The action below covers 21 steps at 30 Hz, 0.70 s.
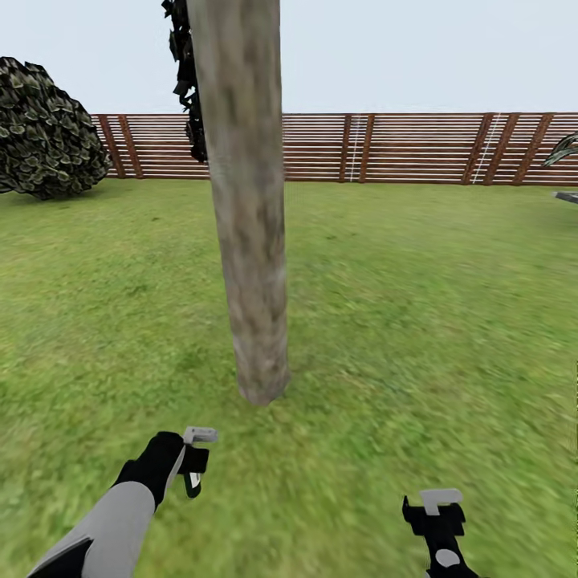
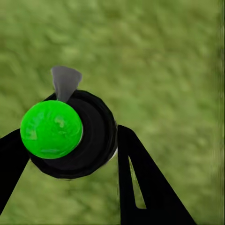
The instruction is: In the garden, pick up the pesticide atomizer on the floor and spray pesticide onto both trees until each tree trunk is fully covered.
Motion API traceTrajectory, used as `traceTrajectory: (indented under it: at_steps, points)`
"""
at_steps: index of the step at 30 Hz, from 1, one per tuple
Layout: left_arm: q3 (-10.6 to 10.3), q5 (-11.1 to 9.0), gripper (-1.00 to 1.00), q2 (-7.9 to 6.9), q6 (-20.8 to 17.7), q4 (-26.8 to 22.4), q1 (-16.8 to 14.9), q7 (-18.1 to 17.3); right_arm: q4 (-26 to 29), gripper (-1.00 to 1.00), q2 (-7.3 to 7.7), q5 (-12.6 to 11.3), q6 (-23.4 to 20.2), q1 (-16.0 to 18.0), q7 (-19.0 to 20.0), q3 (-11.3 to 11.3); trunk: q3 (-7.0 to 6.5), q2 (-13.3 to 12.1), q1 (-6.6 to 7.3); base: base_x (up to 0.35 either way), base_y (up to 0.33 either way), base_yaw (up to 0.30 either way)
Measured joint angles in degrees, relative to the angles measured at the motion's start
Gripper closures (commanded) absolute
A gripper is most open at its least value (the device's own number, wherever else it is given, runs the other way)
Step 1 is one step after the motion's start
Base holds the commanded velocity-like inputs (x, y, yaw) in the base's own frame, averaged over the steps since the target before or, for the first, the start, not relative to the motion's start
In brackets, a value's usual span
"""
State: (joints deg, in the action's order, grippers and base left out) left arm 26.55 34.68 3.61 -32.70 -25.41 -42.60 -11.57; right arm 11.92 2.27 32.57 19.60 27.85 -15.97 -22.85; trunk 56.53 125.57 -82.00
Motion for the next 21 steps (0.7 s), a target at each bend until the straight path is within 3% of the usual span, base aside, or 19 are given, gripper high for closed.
traceTrajectory:
  at_steps: [3,6,8,11,21]
  points:
    - [0.00,-0.06,1.00,0.05,-0.02,-0.01,-0.04,0.00,0.02,-1.00,-0.05,-0.04,0.01,-0.39,-0.02,-2.55,0.00,0.00,0.00,0.170,-0.265,0.000]
    - [0.00,-0.04,1.00,0.03,-0.03,-0.01,-0.08,0.00,-0.04,-1.00,0.01,-0.11,0.00,-0.49,0.19,-8.91,0.00,0.00,0.00,0.190,-0.267,0.000]
    - [0.05,-0.06,1.00,-0.04,-0.02,-0.01,-0.08,0.00,-1.32,-1.00,0.01,-0.02,0.02,-0.69,0.44,-10.97,0.00,0.00,0.01,0.212,-0.268,0.000]
    - [0.08,-0.09,1.00,-0.01,-0.03,-0.01,-0.09,0.00,-4.85,-1.00,-0.24,0.04,0.11,-0.84,0.57,-11.80,0.00,0.00,0.01,0.226,-0.265,0.000]
    - [0.01,-0.03,1.00,-0.06,-0.03,0.05,-0.10,0.02,-5.62,-1.00,-0.69,-0.03,0.12,-0.86,0.60,-12.02,0.00,0.00,0.01,0.250,-0.224,-0.043]
